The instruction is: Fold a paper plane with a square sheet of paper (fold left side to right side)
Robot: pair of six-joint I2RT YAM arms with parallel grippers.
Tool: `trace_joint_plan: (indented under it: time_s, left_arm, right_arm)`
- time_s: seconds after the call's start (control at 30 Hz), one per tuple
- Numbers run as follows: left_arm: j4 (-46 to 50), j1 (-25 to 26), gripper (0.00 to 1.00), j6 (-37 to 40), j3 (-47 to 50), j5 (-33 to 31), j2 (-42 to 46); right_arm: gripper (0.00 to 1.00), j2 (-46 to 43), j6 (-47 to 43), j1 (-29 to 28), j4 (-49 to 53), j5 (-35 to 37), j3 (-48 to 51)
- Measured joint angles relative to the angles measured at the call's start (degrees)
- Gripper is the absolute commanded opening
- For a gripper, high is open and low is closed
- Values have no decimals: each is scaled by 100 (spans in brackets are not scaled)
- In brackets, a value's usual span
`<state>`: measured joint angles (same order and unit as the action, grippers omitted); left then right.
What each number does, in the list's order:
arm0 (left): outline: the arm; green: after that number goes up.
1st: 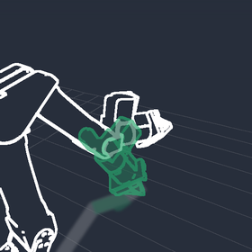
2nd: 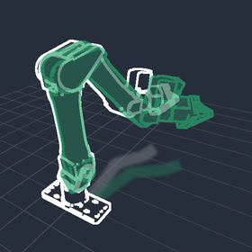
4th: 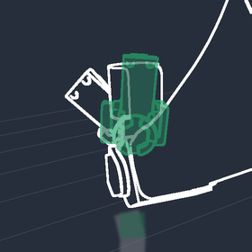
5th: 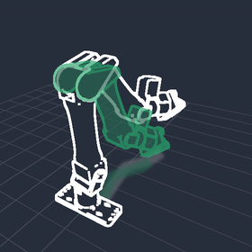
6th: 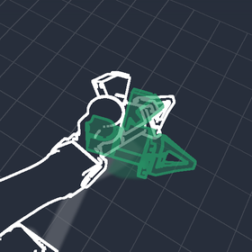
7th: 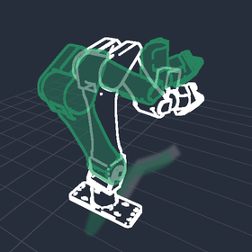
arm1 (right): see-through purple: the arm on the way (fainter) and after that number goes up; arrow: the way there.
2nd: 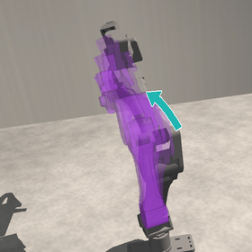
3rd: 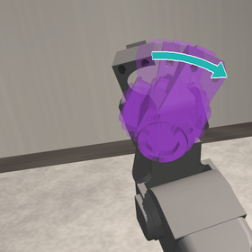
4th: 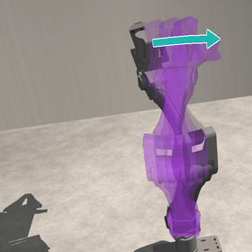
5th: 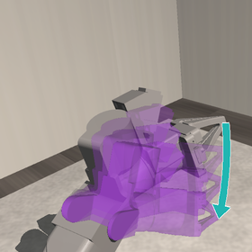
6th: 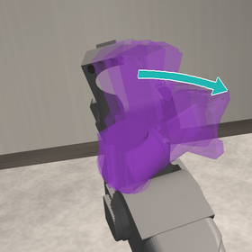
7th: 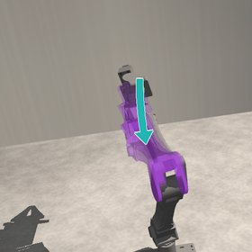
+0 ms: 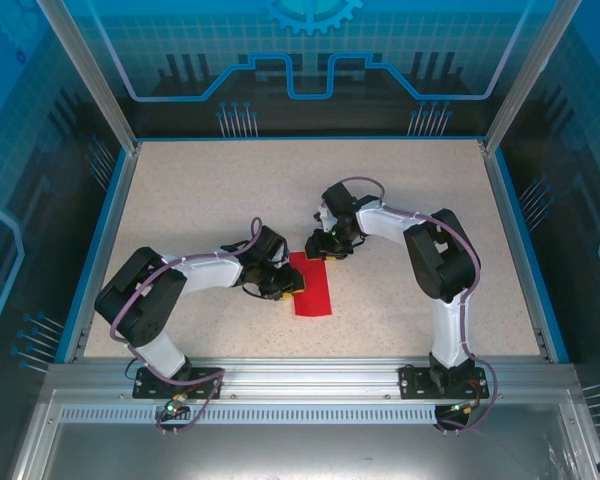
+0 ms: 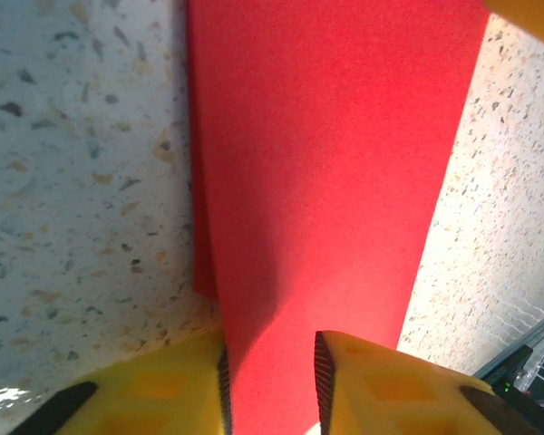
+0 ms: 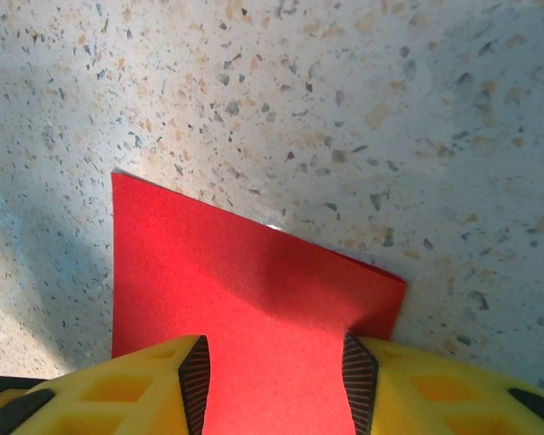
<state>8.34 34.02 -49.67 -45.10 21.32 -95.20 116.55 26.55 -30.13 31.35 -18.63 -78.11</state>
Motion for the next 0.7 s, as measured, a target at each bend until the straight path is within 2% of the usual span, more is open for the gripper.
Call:
trace_joint_plan:
  time_s: [0.07,0.17,0.37,0.57,0.7]
  left_arm:
    - [11,0,16,7,22,4,0]
    - [26,0,9,-28,33,9,2]
    - [-17,11,6,-332,33,83,26]
    - [-136,11,3,-841,33,260,26]
    - [-273,11,3,-1115,33,382,24]
  right_arm:
    - [51,-39,-31,0,-42,24,31]
    - [62,-208,-107,0,-144,144,162]
    - [76,-1340,-450,0,-501,527,876]
    - [78,-3130,-911,-68,-988,920,2243]
    - [78,-4057,-1211,-516,-1158,1185,3126]
